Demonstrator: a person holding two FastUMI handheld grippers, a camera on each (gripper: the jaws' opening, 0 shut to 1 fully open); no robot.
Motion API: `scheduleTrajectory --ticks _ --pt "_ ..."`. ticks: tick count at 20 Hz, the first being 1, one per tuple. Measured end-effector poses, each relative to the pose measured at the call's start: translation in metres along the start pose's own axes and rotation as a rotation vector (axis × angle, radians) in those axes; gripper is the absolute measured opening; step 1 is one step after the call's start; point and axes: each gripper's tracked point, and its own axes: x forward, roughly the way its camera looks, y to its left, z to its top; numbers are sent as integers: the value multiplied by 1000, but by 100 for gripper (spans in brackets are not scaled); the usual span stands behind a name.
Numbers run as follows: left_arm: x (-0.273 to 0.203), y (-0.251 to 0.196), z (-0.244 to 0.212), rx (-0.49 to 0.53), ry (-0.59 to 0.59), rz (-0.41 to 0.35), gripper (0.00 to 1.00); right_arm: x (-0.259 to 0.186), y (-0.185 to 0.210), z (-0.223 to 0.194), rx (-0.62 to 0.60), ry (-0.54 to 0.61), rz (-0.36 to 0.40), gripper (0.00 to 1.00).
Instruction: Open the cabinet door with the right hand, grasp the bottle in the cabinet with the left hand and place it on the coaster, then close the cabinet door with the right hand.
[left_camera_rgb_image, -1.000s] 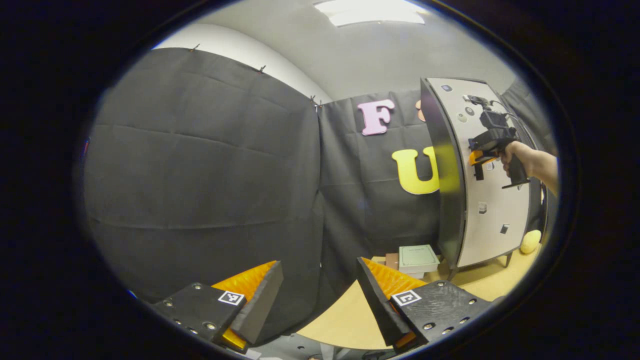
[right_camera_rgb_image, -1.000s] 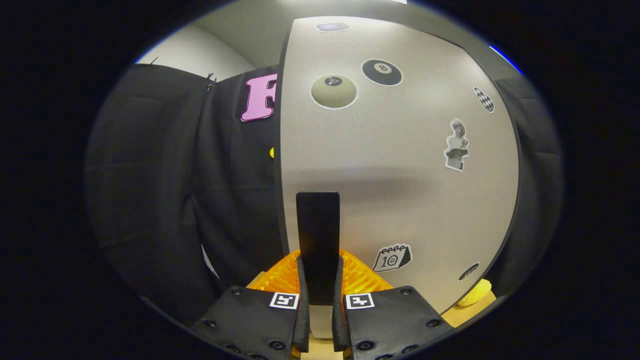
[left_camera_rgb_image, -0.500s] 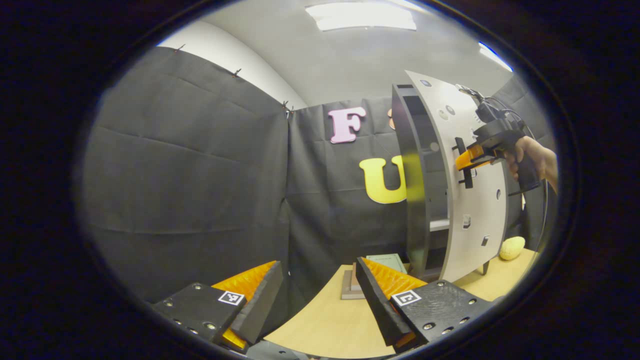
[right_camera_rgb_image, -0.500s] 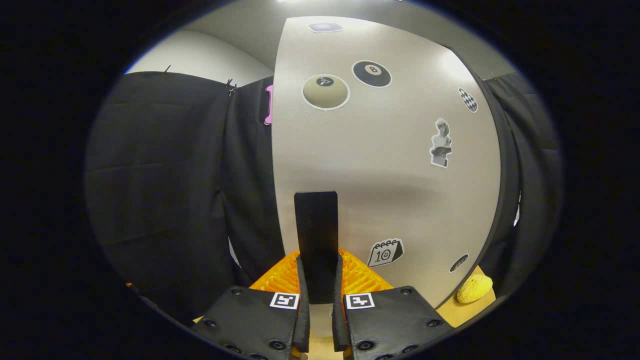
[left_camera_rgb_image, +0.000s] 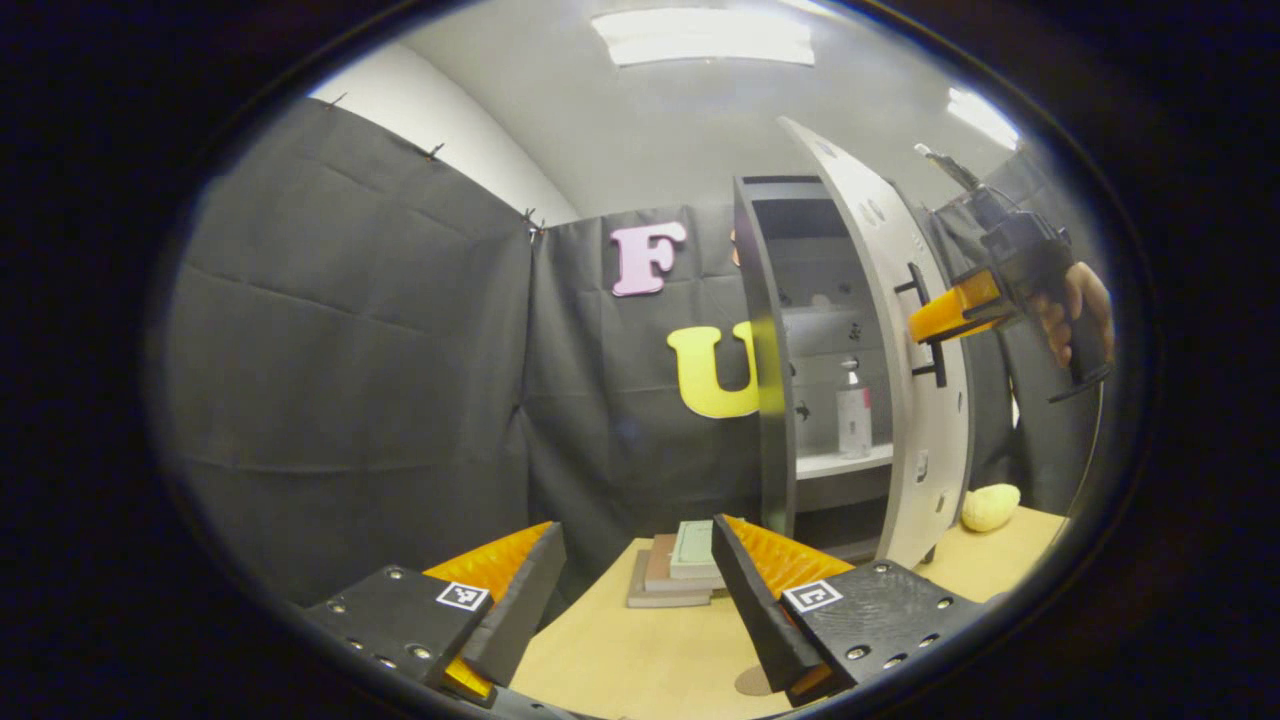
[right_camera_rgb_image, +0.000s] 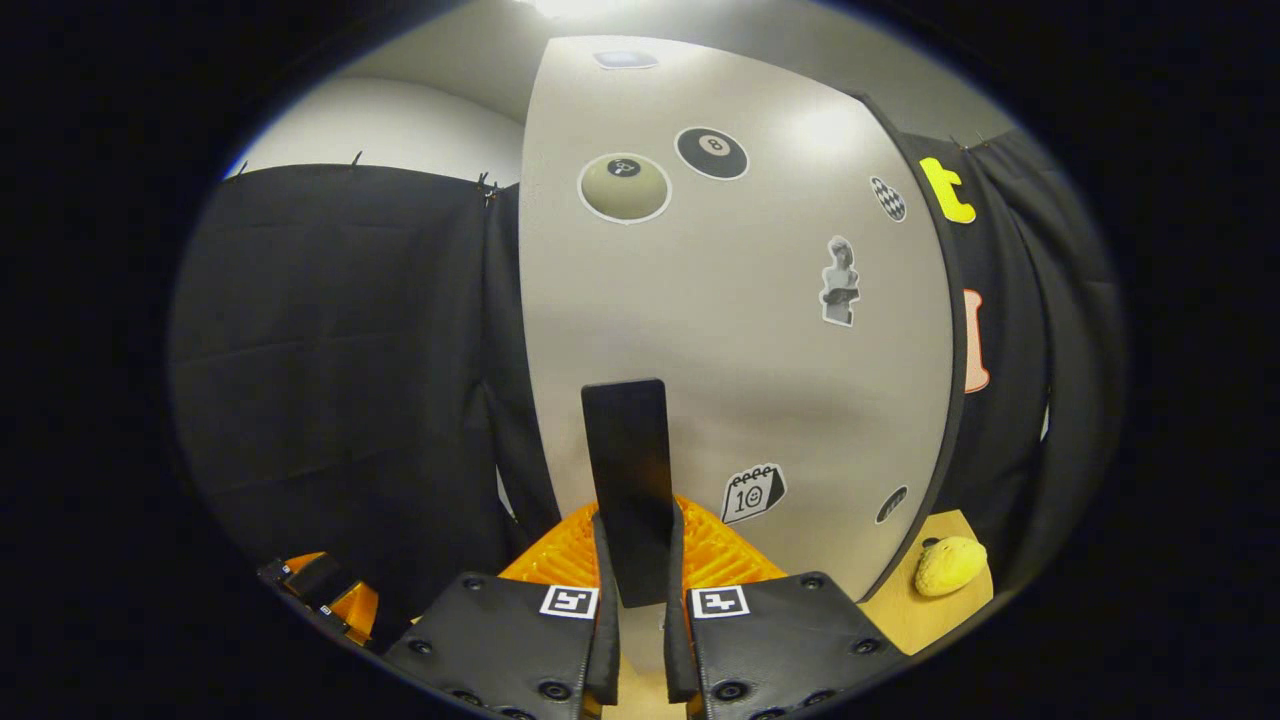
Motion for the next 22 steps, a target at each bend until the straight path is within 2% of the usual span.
scheduleTrajectory --ticks 2,8,12,18,19,20,22 --pt "2 -22 5 2 -5 -24 91 -9 -10 1 -2 2 16 20" --pt "4 -85 19 -3 -18 -96 89 -29 -31 -2 3 10 44 20" --pt "6 -128 26 -20 -30 -143 89 -60 -46 -2 8 17 45 20" --pt "8 -189 35 -36 -46 -222 91 -95 -81 -2 1 5 8 20" --pt "8 -199 38 -40 -49 -235 89 -101 -88 -1 -4 2 -3 19" --pt "8 -209 38 -45 -50 -248 89 -107 -94 -2 -8 0 -17 16" --pt "8 -227 37 -57 -45 -272 89 -115 -108 -2 -8 -5 -40 16"
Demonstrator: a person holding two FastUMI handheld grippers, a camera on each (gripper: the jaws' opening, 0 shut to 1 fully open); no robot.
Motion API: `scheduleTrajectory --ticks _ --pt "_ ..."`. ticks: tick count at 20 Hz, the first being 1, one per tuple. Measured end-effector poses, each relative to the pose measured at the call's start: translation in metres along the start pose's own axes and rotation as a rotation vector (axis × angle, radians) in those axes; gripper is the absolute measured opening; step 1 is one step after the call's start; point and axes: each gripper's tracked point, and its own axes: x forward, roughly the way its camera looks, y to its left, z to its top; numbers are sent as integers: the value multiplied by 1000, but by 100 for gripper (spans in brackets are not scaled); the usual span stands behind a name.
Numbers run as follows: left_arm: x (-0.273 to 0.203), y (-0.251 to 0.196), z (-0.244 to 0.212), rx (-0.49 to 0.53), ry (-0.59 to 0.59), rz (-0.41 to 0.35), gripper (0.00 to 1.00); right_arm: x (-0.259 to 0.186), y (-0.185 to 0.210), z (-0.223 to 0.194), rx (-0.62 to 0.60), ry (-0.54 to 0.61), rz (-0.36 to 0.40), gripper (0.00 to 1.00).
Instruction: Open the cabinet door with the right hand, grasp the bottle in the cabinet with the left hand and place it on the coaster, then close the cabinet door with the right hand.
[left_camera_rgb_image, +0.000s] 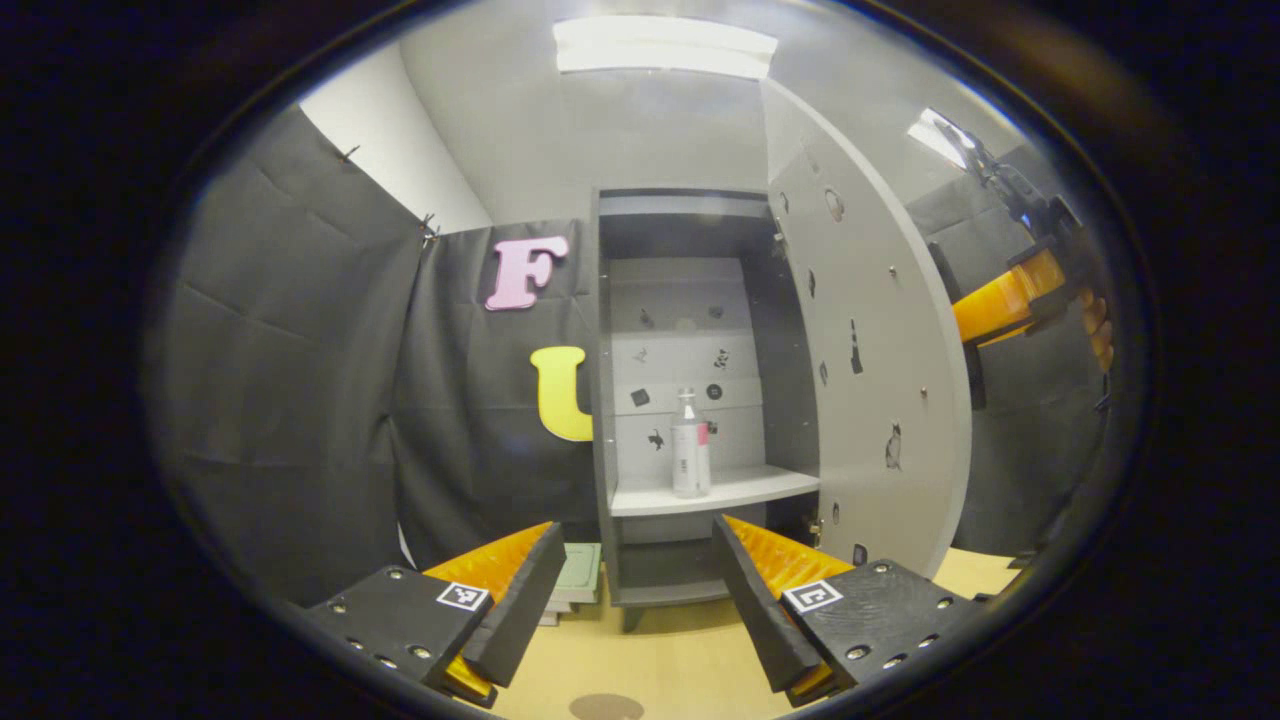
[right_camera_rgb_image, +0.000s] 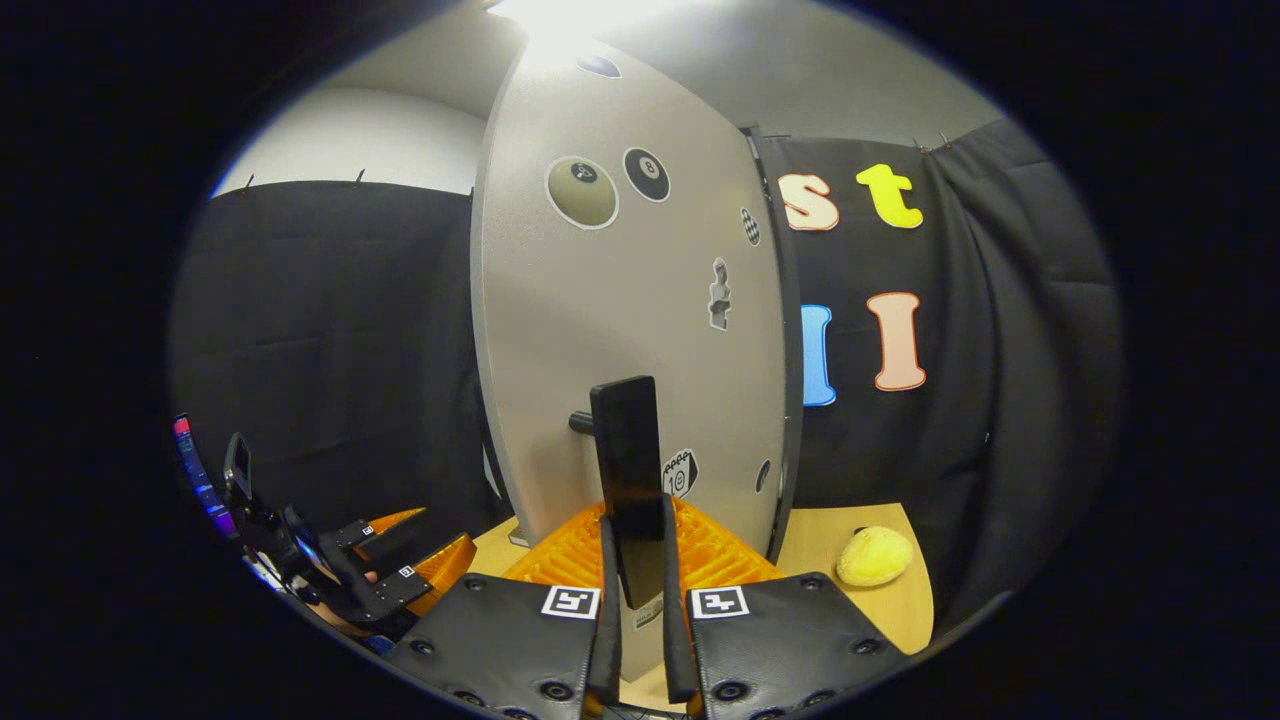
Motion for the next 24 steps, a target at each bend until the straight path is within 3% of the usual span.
scheduleTrajectory --ticks 7,8,10,11,13,15,16,19,24 --pt "6 -40 -13 -14 33 -28 88 -23 -52 3 30 -31 -70 15" --pt "7 -46 -13 -11 37 -30 90 -26 -58 2 34 -39 -79 19" --pt "9 -56 -13 -4 38 -30 88 -31 -73 2 47 -58 -101 14" --pt "10 -62 -11 0 38 -27 90 -34 -81 3 50 -66 -114 18" --pt "11 -72 -10 1 37 -22 88 -38 -99 4 56 -85 -141 13" --pt "13 -78 -9 11 43 -5 88 -44 -97 8 92 -114 -95 8" --pt "14 -81 -9 19 47 8 88 -47 -93 7 108 -123 -60 16" --pt "15 -91 -4 27 60 30 88 -61 -97 2 91 -119 -18 26" --pt "35 -98 17 28 41 21 88 -87 -142 -17 20 -125 -146 30"
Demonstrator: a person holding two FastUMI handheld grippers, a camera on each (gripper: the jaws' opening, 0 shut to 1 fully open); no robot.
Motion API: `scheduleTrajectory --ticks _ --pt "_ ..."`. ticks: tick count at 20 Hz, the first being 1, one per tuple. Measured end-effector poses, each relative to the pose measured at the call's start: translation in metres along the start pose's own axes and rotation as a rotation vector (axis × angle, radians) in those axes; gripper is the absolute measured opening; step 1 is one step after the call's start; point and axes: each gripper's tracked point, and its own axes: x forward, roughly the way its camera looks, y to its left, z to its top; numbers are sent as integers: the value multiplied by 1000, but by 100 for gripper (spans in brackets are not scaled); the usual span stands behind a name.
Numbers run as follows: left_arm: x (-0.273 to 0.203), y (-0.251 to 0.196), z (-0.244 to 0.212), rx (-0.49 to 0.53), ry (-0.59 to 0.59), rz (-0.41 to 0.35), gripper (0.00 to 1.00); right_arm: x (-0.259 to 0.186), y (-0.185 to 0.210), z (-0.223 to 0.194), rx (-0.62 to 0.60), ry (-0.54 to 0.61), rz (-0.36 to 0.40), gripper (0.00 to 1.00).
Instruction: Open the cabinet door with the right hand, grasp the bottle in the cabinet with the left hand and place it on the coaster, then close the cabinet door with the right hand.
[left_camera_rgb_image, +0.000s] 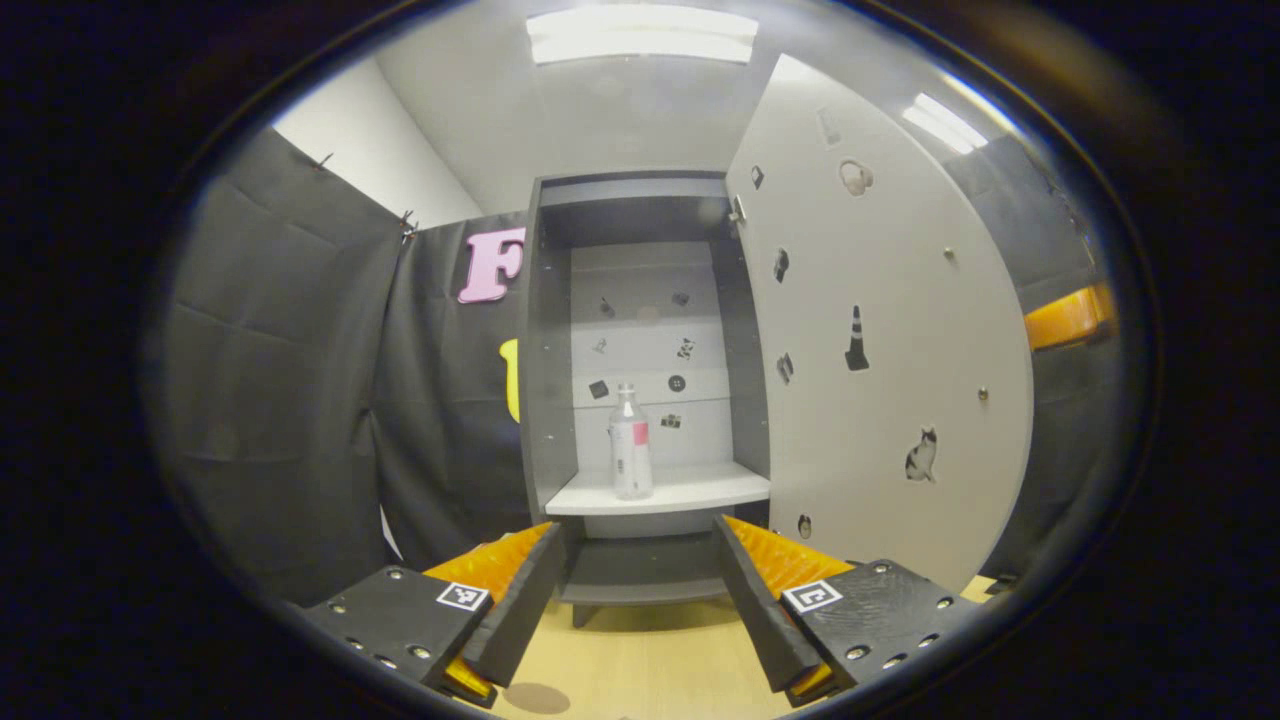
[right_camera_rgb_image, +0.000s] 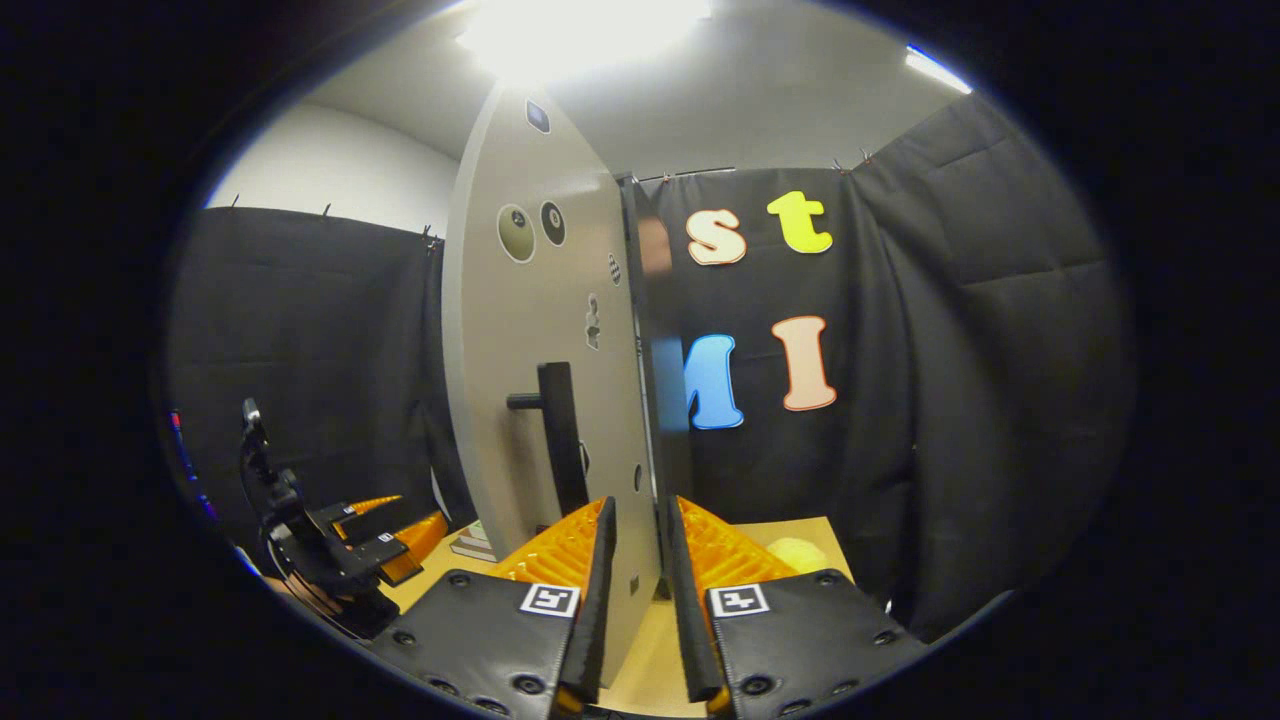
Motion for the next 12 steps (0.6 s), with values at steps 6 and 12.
scheduleTrajectory --ticks 6,12 --pt "52 0 6 -27 23 -66 91 2 -43 -21 -49 22 -164 98" --pt "145 14 21 -63 17 -122 89 13 -74 -38 -59 64 -305 93"
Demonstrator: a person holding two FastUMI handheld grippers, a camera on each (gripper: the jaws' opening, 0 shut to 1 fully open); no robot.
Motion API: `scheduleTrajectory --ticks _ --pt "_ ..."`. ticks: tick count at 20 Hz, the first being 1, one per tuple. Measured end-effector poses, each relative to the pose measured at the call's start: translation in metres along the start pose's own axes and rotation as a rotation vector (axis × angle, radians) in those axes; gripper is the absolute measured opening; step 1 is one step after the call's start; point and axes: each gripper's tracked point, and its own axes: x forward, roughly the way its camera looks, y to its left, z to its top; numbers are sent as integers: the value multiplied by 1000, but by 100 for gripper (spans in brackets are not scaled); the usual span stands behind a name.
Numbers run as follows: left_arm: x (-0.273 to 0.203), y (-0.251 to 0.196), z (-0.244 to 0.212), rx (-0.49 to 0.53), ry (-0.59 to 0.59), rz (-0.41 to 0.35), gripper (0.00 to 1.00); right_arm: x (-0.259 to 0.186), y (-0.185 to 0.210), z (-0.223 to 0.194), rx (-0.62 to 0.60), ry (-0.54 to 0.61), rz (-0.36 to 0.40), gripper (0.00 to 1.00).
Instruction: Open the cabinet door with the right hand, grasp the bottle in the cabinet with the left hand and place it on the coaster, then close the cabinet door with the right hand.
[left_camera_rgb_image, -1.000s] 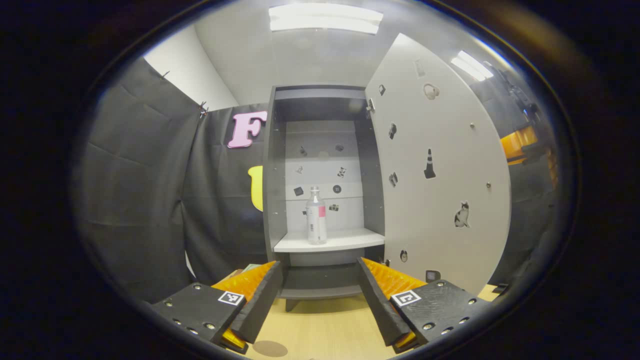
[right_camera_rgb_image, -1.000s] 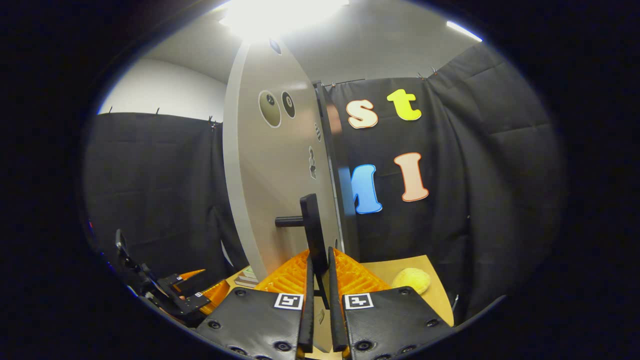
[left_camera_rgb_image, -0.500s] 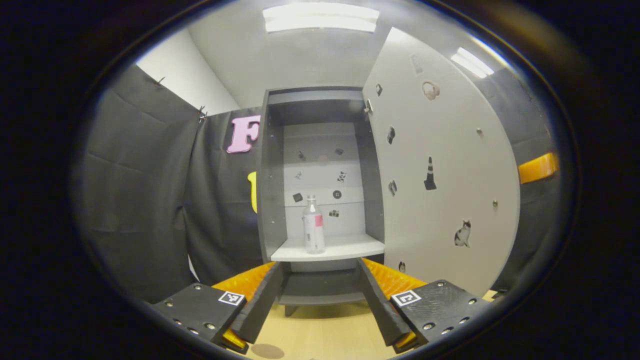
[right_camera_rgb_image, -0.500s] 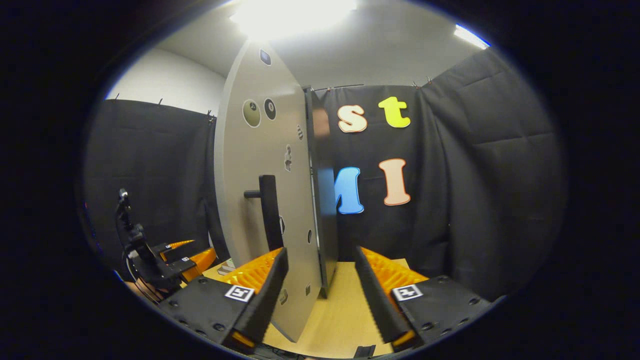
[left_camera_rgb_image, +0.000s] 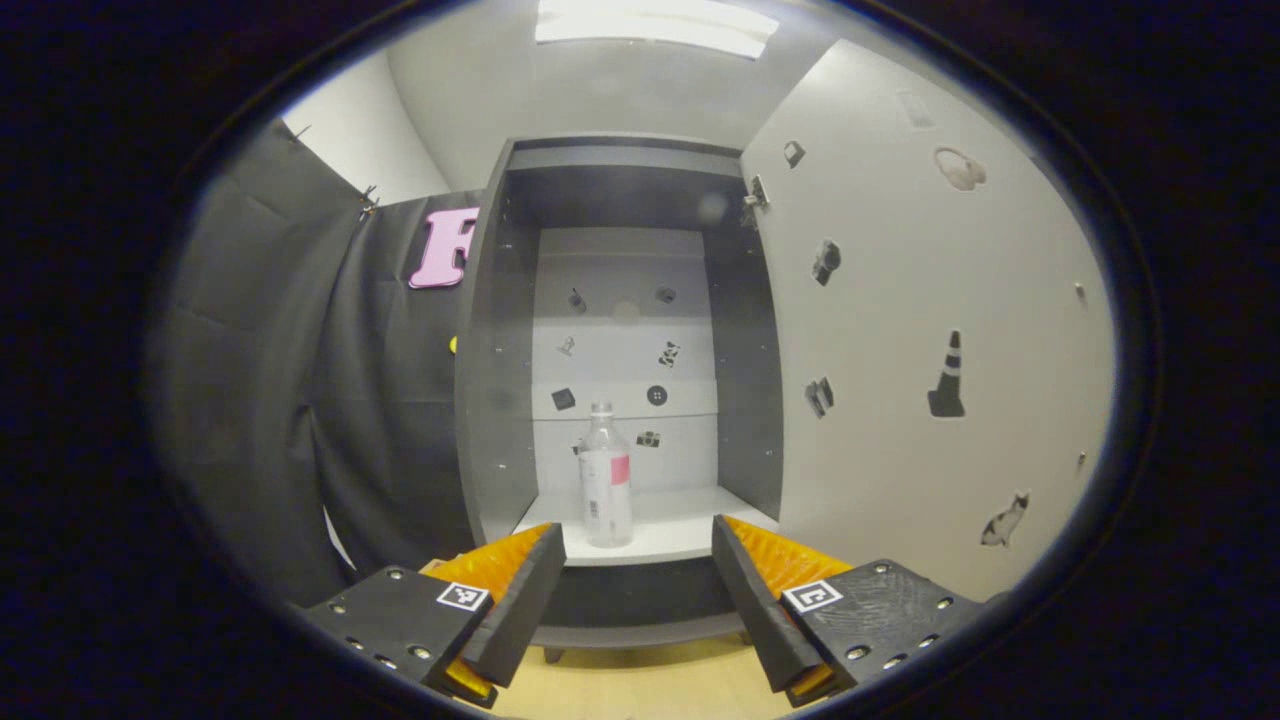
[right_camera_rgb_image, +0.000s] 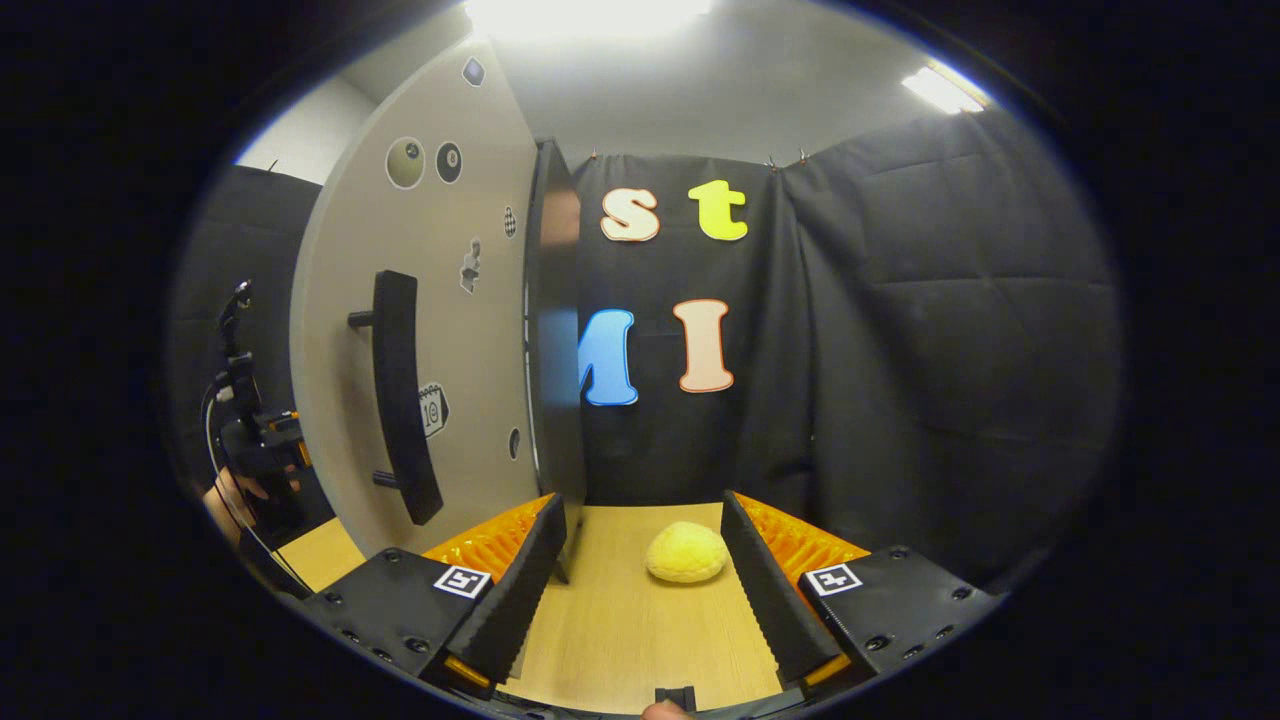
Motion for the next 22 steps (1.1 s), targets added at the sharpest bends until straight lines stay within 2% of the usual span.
scheduleTrajectory --ticks 2,3,4,5,7,8,14,15,16,21,22 --pt "31 10 4 -14 -2 -12 89 9 -9 -5 8 9 -51 93" --pt "48 14 5 -18 -3 -21 89 13 -10 -7 22 14 -68 98" --pt "64 18 3 -19 -2 -28 89 17 -10 -10 36 19 -82 98" --pt "78 23 0 -14 1 -31 88 21 -11 -13 48 27 -98 93" --pt "106 28 -8 2 8 -41 88 30 -17 -19 58 42 -142 93" --pt "118 29 -12 9 10 -43 90 34 -20 -23 60 50 -164 98" --pt "179 38 -43 10 38 -61 91 48 -32 -47 75 110 -277 98" --pt "187 38 -46 15 40 -68 91 49 -32 -49 76 120 -290 98" --pt "196 39 -47 19 37 -70 91 51 -32 -52 76 127 -300 93" --pt "221 46 -64 40 57 -51 90 54 -33 -56 84 144 -329 93" --pt "224 47 -67 42 65 -49 88 56 -34 -55 79 145 -332 93"
